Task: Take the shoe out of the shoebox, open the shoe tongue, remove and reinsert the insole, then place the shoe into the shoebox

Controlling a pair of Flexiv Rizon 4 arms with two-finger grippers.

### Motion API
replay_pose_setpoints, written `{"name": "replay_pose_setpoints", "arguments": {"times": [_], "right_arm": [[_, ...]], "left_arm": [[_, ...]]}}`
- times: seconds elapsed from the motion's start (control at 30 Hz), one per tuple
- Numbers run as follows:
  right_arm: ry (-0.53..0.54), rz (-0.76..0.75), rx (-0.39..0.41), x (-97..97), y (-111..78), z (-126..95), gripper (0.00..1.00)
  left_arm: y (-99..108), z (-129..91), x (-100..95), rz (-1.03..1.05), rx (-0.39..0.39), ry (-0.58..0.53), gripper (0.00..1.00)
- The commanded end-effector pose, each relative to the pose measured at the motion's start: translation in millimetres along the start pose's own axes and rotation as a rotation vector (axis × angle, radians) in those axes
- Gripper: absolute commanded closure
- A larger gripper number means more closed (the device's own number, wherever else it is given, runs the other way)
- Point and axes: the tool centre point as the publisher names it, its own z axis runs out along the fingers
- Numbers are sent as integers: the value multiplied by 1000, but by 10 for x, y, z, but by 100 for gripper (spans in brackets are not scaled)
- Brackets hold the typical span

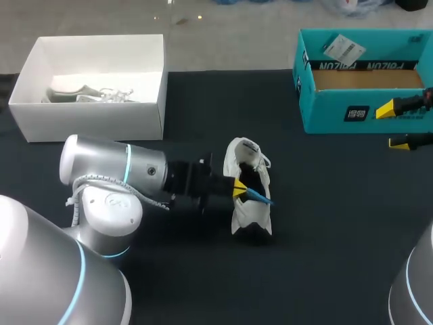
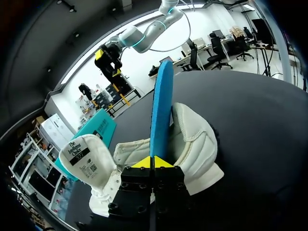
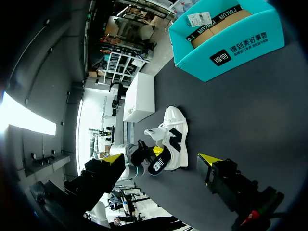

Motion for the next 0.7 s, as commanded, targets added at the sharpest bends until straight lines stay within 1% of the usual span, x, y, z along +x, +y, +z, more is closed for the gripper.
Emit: {"name": "replay_pose_setpoints", "arguments": {"times": [0.03,0.07,0.1,0.2,0.27,0.37,0.43,0.53,0.57,0.6,0.63,0.7], "right_arm": [[-2,1,-1,0,-7,4,0],[-2,1,-1,0,-7,4,0],[-2,1,-1,0,-7,4,0],[-2,1,-1,0,-7,4,0],[-2,1,-1,0,-7,4,0],[-2,1,-1,0,-7,4,0],[-2,1,-1,0,-7,4,0],[-2,1,-1,0,-7,4,0],[-2,1,-1,0,-7,4,0],[-2,1,-1,0,-7,4,0],[-2,1,-1,0,-7,4,0],[-2,1,-1,0,-7,4,0]], "left_arm": [[-52,-28,20,-1,5,-3,89],[-79,-41,29,-1,9,-7,74],[-104,-51,38,0,11,-9,65],[-171,-65,49,5,20,-14,56],[-199,-64,49,10,23,-12,56],[-212,-52,42,15,28,-9,60],[-197,-29,31,15,29,-8,68],[-195,16,20,18,33,8,73],[-195,34,19,18,36,14,82],[-192,53,19,19,36,24,87],[-185,70,23,16,38,36,99],[-175,93,36,16,40,46,100]]}}
